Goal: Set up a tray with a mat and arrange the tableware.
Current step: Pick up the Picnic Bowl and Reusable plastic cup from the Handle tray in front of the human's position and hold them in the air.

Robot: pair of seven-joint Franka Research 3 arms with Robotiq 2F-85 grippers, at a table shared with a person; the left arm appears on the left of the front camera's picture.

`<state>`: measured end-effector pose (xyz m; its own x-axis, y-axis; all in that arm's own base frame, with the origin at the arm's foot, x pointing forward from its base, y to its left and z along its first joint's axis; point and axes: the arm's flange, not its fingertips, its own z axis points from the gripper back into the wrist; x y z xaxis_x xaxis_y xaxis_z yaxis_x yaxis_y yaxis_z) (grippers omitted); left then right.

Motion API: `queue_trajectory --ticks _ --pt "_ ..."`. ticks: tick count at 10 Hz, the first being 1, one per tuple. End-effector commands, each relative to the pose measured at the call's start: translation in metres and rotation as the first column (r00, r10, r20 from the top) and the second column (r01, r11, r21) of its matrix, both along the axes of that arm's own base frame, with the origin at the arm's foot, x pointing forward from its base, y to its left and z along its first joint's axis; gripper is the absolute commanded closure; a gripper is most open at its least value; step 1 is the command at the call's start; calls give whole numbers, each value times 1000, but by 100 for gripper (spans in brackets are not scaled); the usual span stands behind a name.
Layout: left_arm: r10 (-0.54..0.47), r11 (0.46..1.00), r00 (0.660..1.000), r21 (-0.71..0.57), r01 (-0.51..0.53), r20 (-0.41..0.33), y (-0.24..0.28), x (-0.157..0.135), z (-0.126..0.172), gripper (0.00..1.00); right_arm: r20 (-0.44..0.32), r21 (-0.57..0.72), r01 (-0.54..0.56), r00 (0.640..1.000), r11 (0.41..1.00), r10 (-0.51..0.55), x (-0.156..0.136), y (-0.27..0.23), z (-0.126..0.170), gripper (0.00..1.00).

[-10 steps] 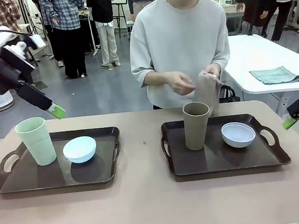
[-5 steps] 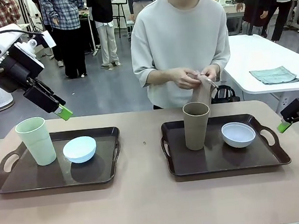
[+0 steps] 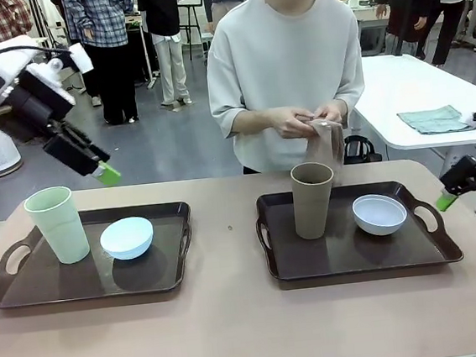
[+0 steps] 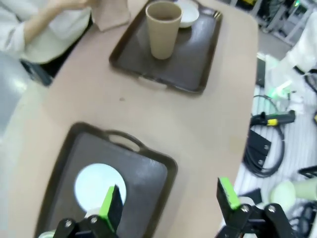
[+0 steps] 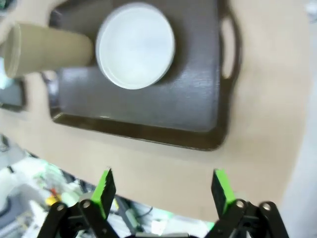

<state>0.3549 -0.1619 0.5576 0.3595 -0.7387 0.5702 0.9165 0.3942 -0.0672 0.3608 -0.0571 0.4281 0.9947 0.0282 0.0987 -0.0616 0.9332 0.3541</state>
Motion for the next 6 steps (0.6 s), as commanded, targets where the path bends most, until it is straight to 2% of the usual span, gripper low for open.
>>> queue_trajectory --ticks 1,3,6 --pt "-134 991 988 39 132 71 -58 45 -3 0 -37 -93 -125 992 988 122 34 39 11 0" --pt "-289 956 952 82 281 104 -95 69 -10 0 -82 -123 -120 990 985 110 61 62 12 0" --pt "-456 890 877 105 444 155 -141 95 -32 0 -97 -142 -107 991 984 94 91 85 2 0"
